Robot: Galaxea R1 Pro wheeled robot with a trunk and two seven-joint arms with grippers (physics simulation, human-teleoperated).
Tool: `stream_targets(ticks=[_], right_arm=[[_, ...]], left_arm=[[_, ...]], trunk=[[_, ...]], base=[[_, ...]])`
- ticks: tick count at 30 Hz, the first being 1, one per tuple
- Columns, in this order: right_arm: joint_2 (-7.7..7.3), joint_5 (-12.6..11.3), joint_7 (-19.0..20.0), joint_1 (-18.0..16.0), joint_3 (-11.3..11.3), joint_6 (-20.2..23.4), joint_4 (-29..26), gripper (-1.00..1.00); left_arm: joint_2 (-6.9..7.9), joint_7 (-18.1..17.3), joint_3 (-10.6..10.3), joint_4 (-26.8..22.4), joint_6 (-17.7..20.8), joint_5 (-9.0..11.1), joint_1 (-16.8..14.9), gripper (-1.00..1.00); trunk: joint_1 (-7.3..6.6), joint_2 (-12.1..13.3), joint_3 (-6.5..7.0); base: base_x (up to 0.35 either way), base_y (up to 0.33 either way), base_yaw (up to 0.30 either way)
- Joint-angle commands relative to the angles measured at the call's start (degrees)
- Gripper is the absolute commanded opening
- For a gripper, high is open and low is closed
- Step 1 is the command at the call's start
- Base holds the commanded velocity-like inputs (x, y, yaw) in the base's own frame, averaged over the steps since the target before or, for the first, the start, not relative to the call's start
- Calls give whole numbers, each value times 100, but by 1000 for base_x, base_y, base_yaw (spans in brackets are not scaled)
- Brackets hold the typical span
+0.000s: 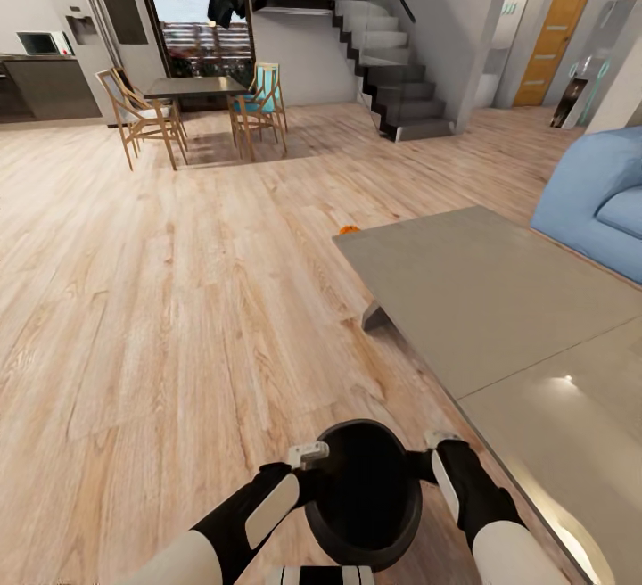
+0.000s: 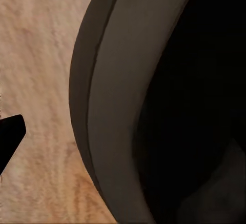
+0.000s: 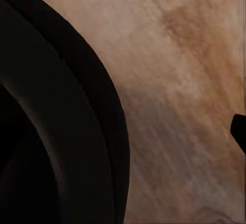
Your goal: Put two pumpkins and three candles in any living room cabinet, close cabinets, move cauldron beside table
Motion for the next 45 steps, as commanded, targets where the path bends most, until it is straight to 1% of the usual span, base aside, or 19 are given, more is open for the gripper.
stream_targets(ticks=[1,4,11,18,21,23,25,26,28,30,31,32,34,35,38,42,43,44,45], right_arm=[[0,0,0,2,0,3,-35,100],[3,1,0,7,1,7,-78,100],[5,13,0,13,12,9,-93,100],[0,-3,20,19,30,-34,-116,100],[-4,-7,39,44,40,-59,-257,100],[-10,-8,50,72,42,-64,-383,100],[-13,-13,62,137,48,-68,-552,100],[-13,-14,65,164,51,-68,-597,100],[-11,-11,198,359,95,-70,-943,100],[-9,16,451,585,193,-74,-1360,100],[-7,21,496,641,227,-75,-1465,100],[-1,32,584,784,328,-77,-1710,100],[3,38,629,872,410,-78,-1843,100],[5,44,653,916,470,-79,-1922,100],[10,49,669,1012,524,-79,-2134,100],[22,50,675,1378,582,-79,-2842,100],[21,51,676,1485,633,-79,-3058,100],[20,52,676,1595,702,-79,-3265,100],[14,52,678,1699,770,-79,-3477,100]], left_arm=[[2,6,0,-38,0,-43,8,100],[4,19,0,-86,6,-96,17,100],[5,23,0,-102,9,-114,20,100],[5,24,0,-134,2,-119,22,100],[17,30,0,-358,-5,-131,80,100],[30,39,0,-603,-7,-205,184,100],[45,71,13,-1009,-27,-443,362,100],[50,85,21,-1111,-44,-509,415,100],[81,161,51,-1521,-134,-722,637,100],[115,227,66,-1711,-169,-788,719,100],[123,238,68,-1744,-174,-797,730,100],[142,253,72,-1802,-182,-809,750,100],[179,274,76,-1946,-194,-825,791,100],[217,284,85,-2119,-198,-830,875,100],[293,293,93,-2344,-199,-834,975,100],[336,299,96,-2464,-201,-835,1019,100],[342,335,96,-2525,-203,-835,1028,100],[357,422,96,-2651,-220,-835,1067,100],[412,541,103,-2858,-294,-835,1168,100]], trunk=[[0,0,0],[0,0,0],[0,0,0],[0,0,0],[0,0,0],[0,0,0],[0,0,0],[0,0,0],[0,0,0],[0,0,0],[0,0,0],[0,0,0],[0,0,0],[0,0,0],[0,0,0],[0,0,0],[0,0,0],[0,0,0],[0,0,0]], base=[[-116,0,0],[-235,0,0],[-291,0,0],[-46,0,0],[-6,0,0],[-2,0,0],[-1,0,0],[0,0,0],[0,0,0],[0,0,0],[0,0,0],[-19,0,0],[-62,0,0],[-154,35,0],[-215,90,0],[-261,132,0],[-271,145,0],[-266,162,0],[-246,184,0]])
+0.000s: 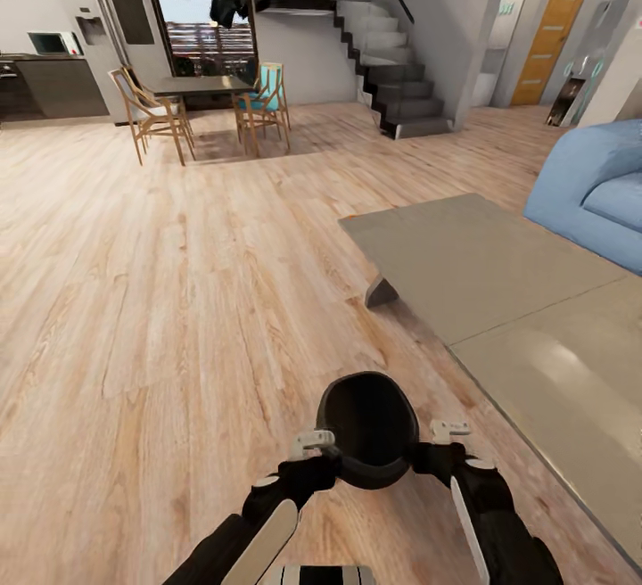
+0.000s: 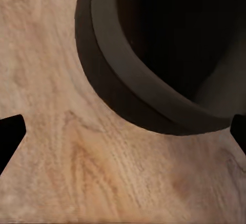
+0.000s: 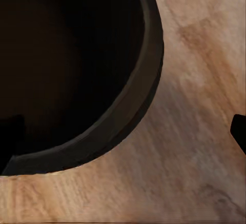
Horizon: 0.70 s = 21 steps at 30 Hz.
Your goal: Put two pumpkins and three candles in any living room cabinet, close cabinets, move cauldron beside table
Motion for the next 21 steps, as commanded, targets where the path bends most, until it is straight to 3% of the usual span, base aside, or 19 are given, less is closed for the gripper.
stream_targets(ticks=[1,2,3,6,8,12,18,21], right_arm=[[-7,1,2,64,36,0,-125,100],[-16,2,4,203,107,-3,-397,100],[-30,2,9,431,239,-10,-861,100],[-45,10,15,734,443,-11,-1611,100],[-33,15,2,799,485,-7,-1759,100],[-37,21,-22,847,647,-10,-1888,100],[-58,25,-20,847,723,-15,-1913,100],[-59,25,-19,847,752,-17,-1915,100]], left_arm=[[50,57,9,-134,-61,1,67,100],[187,129,69,-410,-213,13,205,100],[425,184,242,-782,-436,49,397,100],[655,240,572,-1173,-655,71,686,100],[701,262,722,-1315,-716,63,807,100],[746,278,1217,-1760,-986,22,1241,100],[754,288,1555,-1871,-1068,10,1399,100],[755,288,1587,-1836,-1070,6,1403,100]], trunk=[[0,0,0],[0,0,0],[0,0,0],[0,0,0],[0,0,0],[0,0,0],[0,0,-4],[0,0,-16]], base=[[-229,198,0],[-193,221,0],[-162,242,0],[-130,259,0],[-67,282,0],[-22,302,10],[-3,313,193],[109,272,255]])
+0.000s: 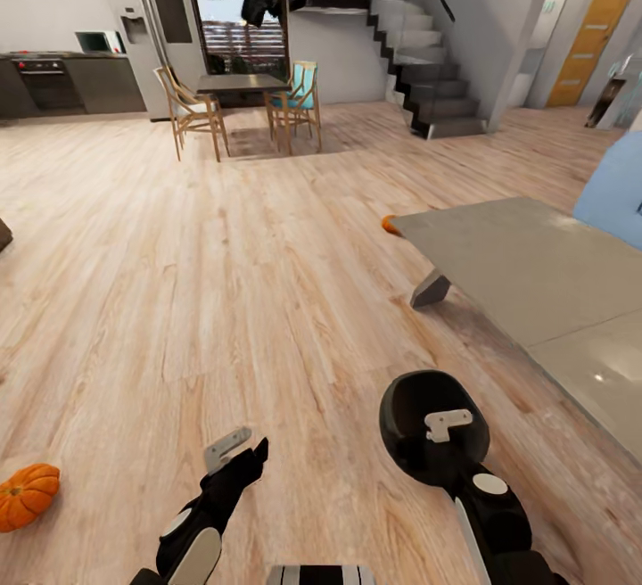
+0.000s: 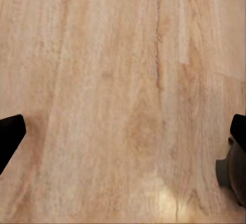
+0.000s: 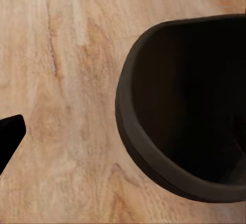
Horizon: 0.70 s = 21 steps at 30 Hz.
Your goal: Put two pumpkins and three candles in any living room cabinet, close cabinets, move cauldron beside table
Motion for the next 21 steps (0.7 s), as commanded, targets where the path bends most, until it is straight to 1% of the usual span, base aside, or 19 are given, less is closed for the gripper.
stream_targets(ticks=[1,5,16,21], right_arm=[[0,2,0,-2,5,0,1,100],[0,3,0,5,11,3,1,100],[0,3,0,18,19,2,0,100],[0,3,0,14,20,8,1,100]], left_arm=[[0,-1,2,7,0,-3,0,100],[0,-1,1,22,-2,-4,7,100],[0,-8,6,23,-3,-3,32,100],[5,-10,6,23,-1,-5,35,100]], trunk=[[0,0,-4],[0,0,-19],[0,0,-59],[0,0,-77]], base=[[240,176,260],[277,187,262],[255,243,262],[275,174,262]])
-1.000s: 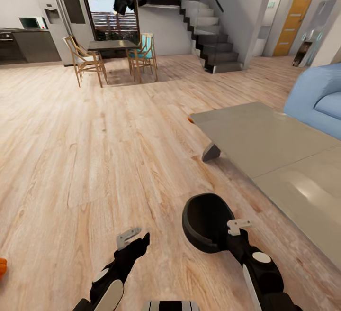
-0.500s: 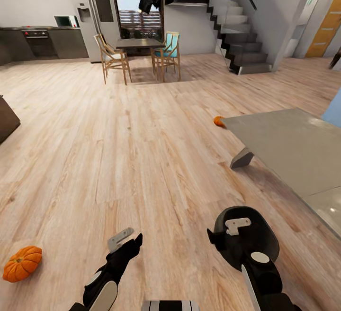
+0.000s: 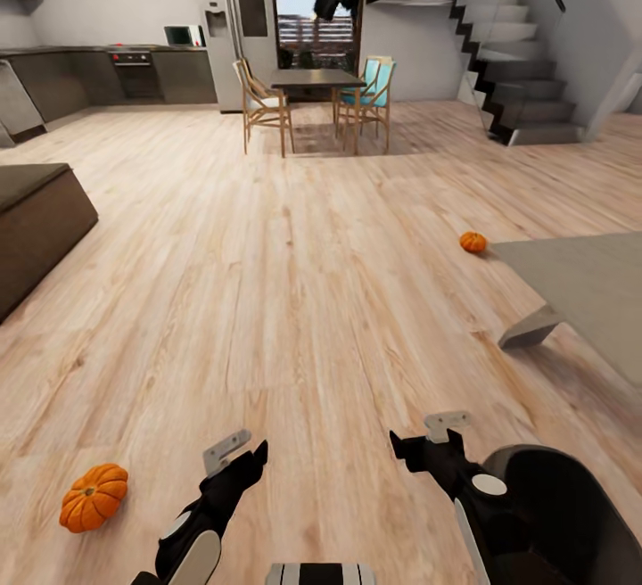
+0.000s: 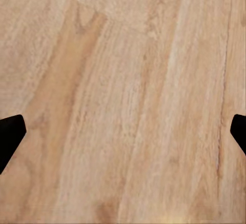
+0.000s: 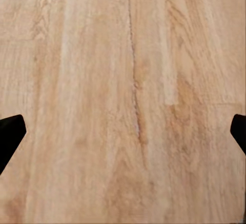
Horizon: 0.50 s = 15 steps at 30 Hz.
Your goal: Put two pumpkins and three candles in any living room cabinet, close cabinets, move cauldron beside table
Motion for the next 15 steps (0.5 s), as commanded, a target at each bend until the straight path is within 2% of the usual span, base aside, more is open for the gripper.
stream_targets(ticks=[1,6,7,10,15], right_arm=[[0,0,0,-3,0,0,0,100],[-18,0,9,-9,0,5,0,100],[-84,0,19,-5,0,11,0,100],[-140,0,28,-3,0,14,0,100],[-140,0,27,-5,-13,22,0,100]], left_arm=[[1,0,-1,0,0,0,0,100],[3,0,-4,0,0,-4,2,100],[4,-2,-5,0,0,-3,6,100],[4,-1,-4,0,0,-1,9,100],[4,0,-6,0,0,-3,11,100]], trunk=[[0,0,-4],[0,0,-20],[0,0,-21],[0,0,-22],[0,0,-22]], base=[[298,90,262],[313,30,193],[320,5,41],[321,2,17],[321,0,3]])
